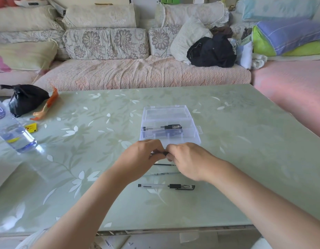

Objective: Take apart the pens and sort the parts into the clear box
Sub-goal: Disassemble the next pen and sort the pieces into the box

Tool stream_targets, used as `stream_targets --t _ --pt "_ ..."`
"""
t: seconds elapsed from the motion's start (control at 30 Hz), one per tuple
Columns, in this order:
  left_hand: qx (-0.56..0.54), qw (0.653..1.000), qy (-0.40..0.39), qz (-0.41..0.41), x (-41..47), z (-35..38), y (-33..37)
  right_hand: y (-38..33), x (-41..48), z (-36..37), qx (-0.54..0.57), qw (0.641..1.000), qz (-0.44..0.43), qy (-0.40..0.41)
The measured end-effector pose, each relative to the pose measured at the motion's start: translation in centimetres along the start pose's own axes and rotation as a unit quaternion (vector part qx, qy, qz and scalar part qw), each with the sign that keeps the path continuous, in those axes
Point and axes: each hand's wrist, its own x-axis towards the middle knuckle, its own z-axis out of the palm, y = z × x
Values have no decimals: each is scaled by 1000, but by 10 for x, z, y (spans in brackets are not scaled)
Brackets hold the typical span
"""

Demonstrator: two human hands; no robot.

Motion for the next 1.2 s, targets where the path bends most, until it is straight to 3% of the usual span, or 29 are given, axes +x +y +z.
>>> stream_targets --t 0.6,0.87,1.03,1.2 --pt "-3 998 -56 -11 -1 5 4 5 -12 7 -20 1000 -17 6" --pt "39 997 15 64 -1 19 10 12 -19 4 72 997 24 -21" --pt "21 998 36 50 0 18 8 16 -18 1 8 1000 -2 16" --pt "34 999 5 30 0 16 6 18 -18 3 47 998 24 -16"
